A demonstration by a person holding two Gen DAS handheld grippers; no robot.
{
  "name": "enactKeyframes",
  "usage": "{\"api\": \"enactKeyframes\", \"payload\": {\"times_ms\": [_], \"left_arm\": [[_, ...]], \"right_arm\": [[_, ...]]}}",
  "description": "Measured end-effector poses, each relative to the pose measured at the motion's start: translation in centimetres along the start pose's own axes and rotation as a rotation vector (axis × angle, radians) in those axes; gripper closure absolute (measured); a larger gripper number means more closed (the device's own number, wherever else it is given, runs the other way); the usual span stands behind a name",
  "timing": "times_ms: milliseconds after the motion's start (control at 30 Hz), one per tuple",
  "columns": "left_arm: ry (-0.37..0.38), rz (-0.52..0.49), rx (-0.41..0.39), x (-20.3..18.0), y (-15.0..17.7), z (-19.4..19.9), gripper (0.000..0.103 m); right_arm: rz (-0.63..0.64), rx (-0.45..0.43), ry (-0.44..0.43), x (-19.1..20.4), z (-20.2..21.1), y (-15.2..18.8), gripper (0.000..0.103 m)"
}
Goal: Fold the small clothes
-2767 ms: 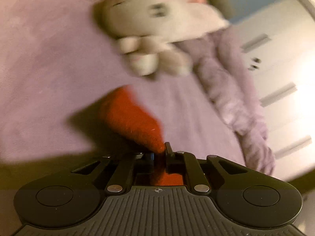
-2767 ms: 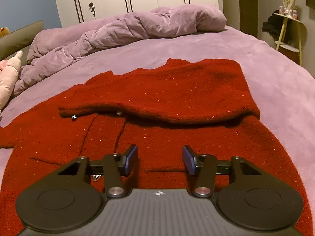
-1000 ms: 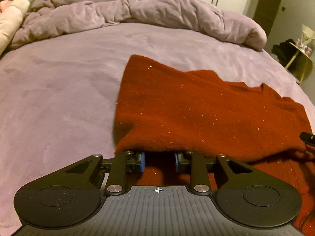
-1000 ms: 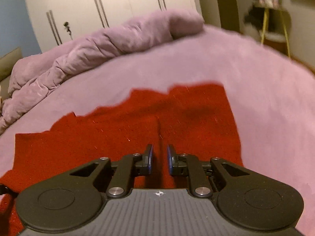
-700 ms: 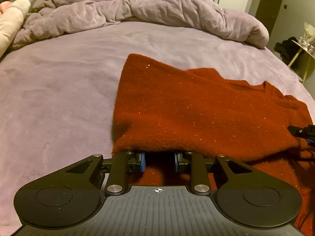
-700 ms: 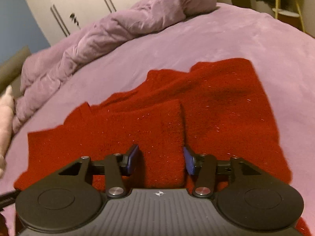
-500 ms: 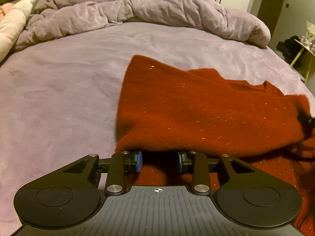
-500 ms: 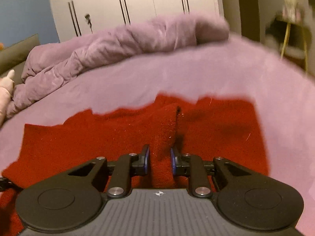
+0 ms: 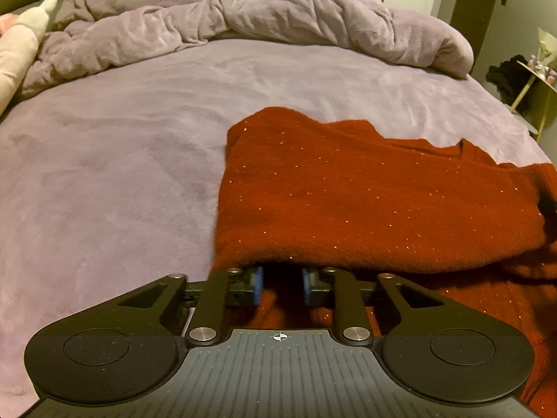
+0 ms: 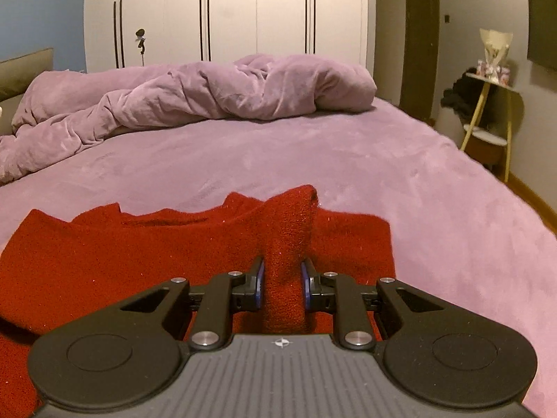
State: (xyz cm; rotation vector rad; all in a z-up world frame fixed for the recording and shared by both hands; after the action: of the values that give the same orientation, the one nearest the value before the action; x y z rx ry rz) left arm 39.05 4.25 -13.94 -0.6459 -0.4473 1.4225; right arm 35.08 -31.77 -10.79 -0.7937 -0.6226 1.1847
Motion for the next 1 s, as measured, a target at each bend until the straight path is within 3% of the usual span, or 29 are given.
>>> {"api": "enactKeyframes", "payload": {"times_ms": [33,233,433,567,600,700,800,933,1000], "left_arm": [[-0.008,0.003,-0.001,0.2,-0.1,-0.1,0.093],[-0.004,0.116,-0.020,1.6,-0.7,-0.4,0.097],[-0.063,0.105,-0.074,1.6,-1.0,-0.6,0.101],[-0.064,0.050,0.009,1.3,-0.1,-1.3,0.100],[-0.044,0.029,0.014,1.2,0.0,-0.6,0.097],[0.058,-0.016,0.016,1.1,0.0,2.7,0.073],[0.139,-0.004,-0.012,1.0,-1.2,5.9,0.059],[0.144,-0.010,-0.113,0.6,-3.9,7.6,0.053],[0.123,-0.016,-0.094,-0.1,-4.5,5.5,0.056]], "right_arm": [[-0.003,-0.003,-0.005,-0.1,0.1,0.0,0.084],[-0.008,-0.001,-0.012,-0.4,-0.2,0.1,0.084],[0.007,-0.035,0.027,-0.6,-0.4,0.3,0.084],[-0.009,0.099,0.049,-1.7,-2.5,2.2,0.080],[-0.045,0.098,0.032,-2.3,-2.3,2.2,0.077],[-0.124,0.087,0.020,-3.9,-0.9,1.6,0.069],[-0.131,0.038,-0.015,-3.7,0.5,0.1,0.069],[-0.059,0.036,-0.086,-0.4,0.2,-0.7,0.069],[-0.013,0.080,-0.098,1.4,-0.8,0.0,0.071]]}}
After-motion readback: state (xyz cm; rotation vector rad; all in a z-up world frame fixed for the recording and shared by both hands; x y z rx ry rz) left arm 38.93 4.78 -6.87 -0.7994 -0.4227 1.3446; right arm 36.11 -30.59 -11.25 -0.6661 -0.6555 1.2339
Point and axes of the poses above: each gripper's, at about its wrist camera, not at the fingertips, and z roughly against the way its jaws point, x to its left, y to its underside, the point moved 8 cm from there along -z, roughly the way its jaws point, and after that the axes turned 1 degree about x, right-handed, at the moved point
